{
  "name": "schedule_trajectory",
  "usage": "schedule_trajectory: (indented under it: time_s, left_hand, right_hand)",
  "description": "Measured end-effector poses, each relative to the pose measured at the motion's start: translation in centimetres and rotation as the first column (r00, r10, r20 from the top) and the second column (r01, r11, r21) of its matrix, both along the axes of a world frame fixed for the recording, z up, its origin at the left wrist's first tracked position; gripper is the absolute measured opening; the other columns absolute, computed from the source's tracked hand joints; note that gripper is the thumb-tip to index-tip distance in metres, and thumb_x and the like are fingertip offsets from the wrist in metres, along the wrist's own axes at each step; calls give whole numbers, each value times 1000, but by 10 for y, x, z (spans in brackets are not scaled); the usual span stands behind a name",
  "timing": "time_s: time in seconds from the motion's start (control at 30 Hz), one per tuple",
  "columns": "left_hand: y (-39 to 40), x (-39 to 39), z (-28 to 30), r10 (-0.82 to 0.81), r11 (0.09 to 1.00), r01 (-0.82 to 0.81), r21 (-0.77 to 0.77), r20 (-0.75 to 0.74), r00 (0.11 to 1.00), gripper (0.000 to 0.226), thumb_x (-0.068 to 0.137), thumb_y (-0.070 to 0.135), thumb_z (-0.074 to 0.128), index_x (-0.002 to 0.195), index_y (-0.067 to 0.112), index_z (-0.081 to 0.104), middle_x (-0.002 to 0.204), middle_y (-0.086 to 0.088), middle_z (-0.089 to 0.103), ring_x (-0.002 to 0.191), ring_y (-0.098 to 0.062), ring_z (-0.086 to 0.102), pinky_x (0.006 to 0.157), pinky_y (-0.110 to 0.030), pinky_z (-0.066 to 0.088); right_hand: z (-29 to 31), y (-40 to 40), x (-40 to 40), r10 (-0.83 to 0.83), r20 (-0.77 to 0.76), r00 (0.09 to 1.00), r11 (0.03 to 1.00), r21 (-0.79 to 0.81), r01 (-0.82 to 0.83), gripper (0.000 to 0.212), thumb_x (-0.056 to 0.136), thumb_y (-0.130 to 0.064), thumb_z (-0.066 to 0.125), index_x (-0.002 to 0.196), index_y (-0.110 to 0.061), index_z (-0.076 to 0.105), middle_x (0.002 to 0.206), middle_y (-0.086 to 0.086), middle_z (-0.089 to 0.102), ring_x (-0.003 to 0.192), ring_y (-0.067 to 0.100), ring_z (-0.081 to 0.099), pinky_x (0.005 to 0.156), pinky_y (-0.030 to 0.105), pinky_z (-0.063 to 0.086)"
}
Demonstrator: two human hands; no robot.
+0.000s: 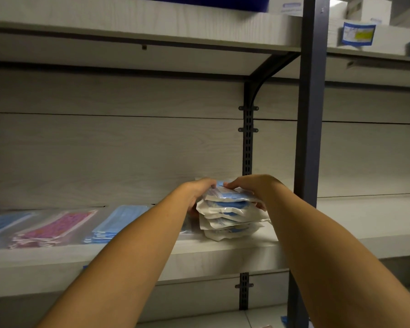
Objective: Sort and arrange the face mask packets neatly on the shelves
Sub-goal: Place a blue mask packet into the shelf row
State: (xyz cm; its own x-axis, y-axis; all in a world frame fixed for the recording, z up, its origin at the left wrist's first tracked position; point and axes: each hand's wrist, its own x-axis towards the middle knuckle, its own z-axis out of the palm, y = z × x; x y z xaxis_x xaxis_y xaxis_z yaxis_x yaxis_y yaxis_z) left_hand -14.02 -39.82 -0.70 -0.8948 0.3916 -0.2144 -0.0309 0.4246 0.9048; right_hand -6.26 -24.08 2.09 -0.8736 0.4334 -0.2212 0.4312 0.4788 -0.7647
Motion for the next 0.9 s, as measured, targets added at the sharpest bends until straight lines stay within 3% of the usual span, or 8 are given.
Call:
schedule_trajectory:
  time_s: [0.13, 0.3, 0.47, 0.57, 0.67, 0.77, 0.9]
  left_hand:
    - [-6, 1, 3, 10, 1000, -10, 7, -36, 999, 33, 81, 36, 61, 98, 9, 68, 75, -11, 75, 68, -30, 71, 68, -33, 58]
    - [-17, 9, 8, 38, 999, -38, -10, -40, 998, 25, 86, 34, 56, 85, 10, 63, 62, -10, 70, 58, -27, 64, 62, -29, 53]
    - [-20, 6, 9, 53, 999, -53, 11, -42, 998, 25, 82, 32, 58, 92, 10, 64, 80, -13, 69, 66, -27, 63, 67, -31, 52]
    - [-25, 8, 10, 65, 998, -64, 18, -48, 997, 24, 88, 32, 57, 88, 9, 63, 76, -13, 67, 63, -27, 62, 65, -31, 50]
    - [-27, 9, 11, 67, 998, -67, 12, -45, 997, 28, 89, 37, 58, 89, 9, 62, 79, -14, 67, 70, -30, 63, 77, -35, 53]
    - [-30, 11, 14, 95, 995, -95, -1, -44, 994, 31, 90, 40, 57, 90, 9, 62, 85, -15, 67, 80, -31, 65, 88, -38, 54]
    - [-32, 15, 17, 134, 991, -134, -6, -53, 990, 33, 93, 42, 55, 90, 10, 61, 86, -13, 65, 75, -28, 63, 76, -35, 52]
  right_hand:
    - [0, -5, -6, 7, -5, 1000, 1000, 3, -7, 67, 83, -60, 72, 120, -11, 46, 117, 10, 53, 84, 28, 52, 83, 40, 44]
    - [-3, -13, -12, 24, 29, 999, 1000, -12, -24, 81, 76, -65, 75, 129, -9, 50, 131, 12, 58, 110, 33, 61, 95, 43, 51]
    - [-6, -20, -12, 37, 34, 999, 999, -38, -36, 86, 71, -69, 76, 134, -14, 55, 128, 13, 62, 111, 34, 63, 99, 45, 51]
    - [-5, -22, -11, 34, 39, 999, 999, -34, -32, 90, 69, -72, 77, 134, -13, 56, 127, 14, 63, 109, 34, 63, 99, 46, 51]
    - [0, -25, -6, 28, 38, 999, 999, -20, -27, 96, 69, -75, 74, 138, -11, 52, 130, 17, 60, 109, 37, 62, 93, 47, 52]
    - [4, -29, 3, 36, 17, 999, 999, -22, -36, 98, 77, -74, 67, 145, -7, 45, 141, 19, 54, 121, 41, 57, 84, 48, 48]
    - [12, -30, 13, 21, -18, 1000, 997, -70, -22, 86, 90, -67, 58, 147, -5, 41, 145, 22, 48, 126, 43, 53, 92, 50, 47]
